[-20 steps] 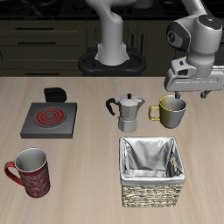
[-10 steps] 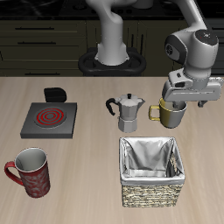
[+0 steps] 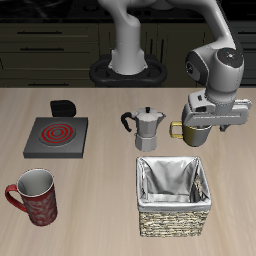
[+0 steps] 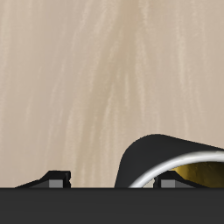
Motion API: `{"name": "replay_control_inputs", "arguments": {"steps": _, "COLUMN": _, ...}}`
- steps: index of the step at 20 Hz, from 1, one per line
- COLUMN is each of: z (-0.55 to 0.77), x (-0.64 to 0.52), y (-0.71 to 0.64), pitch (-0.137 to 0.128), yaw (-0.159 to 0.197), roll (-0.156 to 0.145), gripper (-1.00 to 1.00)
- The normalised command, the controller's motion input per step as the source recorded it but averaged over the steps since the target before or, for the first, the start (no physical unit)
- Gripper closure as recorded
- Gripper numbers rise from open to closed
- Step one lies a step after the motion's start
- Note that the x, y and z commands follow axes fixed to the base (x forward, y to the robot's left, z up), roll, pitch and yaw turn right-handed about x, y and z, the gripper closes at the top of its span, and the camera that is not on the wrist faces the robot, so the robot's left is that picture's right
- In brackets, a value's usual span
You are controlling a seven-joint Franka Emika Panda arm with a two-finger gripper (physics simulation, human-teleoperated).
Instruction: Place the white and yellow mug in the basket
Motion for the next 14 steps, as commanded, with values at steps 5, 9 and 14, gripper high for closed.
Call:
{"name": "replay_control_inputs", "arguments": {"steps": 5, "z": -0.13, "x": -0.07, "y": -0.14, "pitch": 0.04, "yaw": -0.04, "roll": 0.013, "gripper": 1.0}}
{"name": "replay_control_inputs", "arguments": {"steps": 9, "z": 0.07, "x": -0.01, "y": -0.14, "pitch": -0.009, "yaw": -0.008, "roll": -0.007, "gripper": 1.0}}
{"name": "replay_control_inputs", "arguments": {"steps": 14, "z": 0.18, "x": 0.04, "y": -0.15, "pitch": -0.035, "yaw": 0.016, "roll": -0.021, "gripper": 1.0}}
